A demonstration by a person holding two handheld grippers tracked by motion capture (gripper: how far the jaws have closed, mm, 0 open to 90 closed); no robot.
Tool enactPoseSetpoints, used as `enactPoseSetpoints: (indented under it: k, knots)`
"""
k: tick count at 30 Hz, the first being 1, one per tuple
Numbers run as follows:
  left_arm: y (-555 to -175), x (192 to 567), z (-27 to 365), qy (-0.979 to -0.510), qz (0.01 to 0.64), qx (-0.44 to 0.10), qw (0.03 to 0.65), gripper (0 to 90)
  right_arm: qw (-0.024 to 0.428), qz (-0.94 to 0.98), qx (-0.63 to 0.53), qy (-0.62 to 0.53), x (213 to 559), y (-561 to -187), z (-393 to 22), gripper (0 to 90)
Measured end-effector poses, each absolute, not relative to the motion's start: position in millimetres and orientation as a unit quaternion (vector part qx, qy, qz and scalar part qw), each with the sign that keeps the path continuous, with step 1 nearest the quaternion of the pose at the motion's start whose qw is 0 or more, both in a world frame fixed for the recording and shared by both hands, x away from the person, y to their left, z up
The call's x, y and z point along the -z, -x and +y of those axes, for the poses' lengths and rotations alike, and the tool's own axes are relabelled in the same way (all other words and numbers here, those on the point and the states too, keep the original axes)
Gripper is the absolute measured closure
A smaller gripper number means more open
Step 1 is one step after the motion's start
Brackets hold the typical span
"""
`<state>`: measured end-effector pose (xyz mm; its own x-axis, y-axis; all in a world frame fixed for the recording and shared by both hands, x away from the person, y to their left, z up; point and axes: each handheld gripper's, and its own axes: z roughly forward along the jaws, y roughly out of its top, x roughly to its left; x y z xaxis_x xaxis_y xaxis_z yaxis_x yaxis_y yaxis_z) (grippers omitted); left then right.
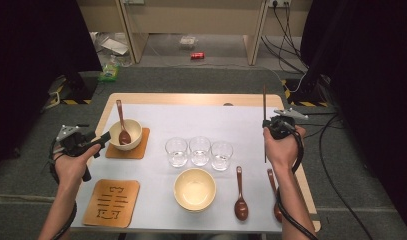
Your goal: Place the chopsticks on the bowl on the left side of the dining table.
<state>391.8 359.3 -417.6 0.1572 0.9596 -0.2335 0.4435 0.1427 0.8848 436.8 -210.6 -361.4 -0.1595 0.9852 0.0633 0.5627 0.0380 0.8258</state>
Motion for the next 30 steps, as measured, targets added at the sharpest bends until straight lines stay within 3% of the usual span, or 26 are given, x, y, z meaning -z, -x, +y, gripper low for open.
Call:
enactPoseSetpoints:
  k: [30]
  knots:
    - [-392.1, 417.8, 359.9, -0.594, 0.589, -0.273, 0.475, 36.5, 0.297, 0.658, -0.405, -0.56, 353.4, -460.3, -186.0, 85.4]
